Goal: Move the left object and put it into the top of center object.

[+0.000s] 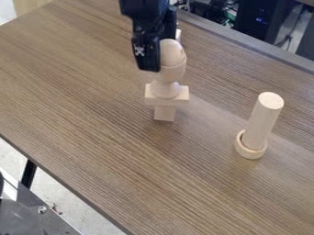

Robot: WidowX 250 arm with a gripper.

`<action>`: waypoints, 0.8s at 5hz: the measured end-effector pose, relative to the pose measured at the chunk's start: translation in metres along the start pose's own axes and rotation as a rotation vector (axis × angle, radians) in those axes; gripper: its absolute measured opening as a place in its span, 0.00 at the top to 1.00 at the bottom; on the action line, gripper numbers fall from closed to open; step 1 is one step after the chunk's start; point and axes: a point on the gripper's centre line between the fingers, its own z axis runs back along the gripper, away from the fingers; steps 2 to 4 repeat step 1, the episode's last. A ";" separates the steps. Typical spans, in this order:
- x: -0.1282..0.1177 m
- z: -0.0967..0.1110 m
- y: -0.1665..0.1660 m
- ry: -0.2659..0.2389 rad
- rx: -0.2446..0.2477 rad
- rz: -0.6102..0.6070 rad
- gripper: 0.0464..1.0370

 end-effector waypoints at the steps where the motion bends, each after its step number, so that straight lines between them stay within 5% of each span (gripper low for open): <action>1: -0.002 0.026 -0.003 0.029 -0.055 -0.008 0.04; 4: -0.002 0.026 -0.003 0.029 -0.055 -0.008 0.04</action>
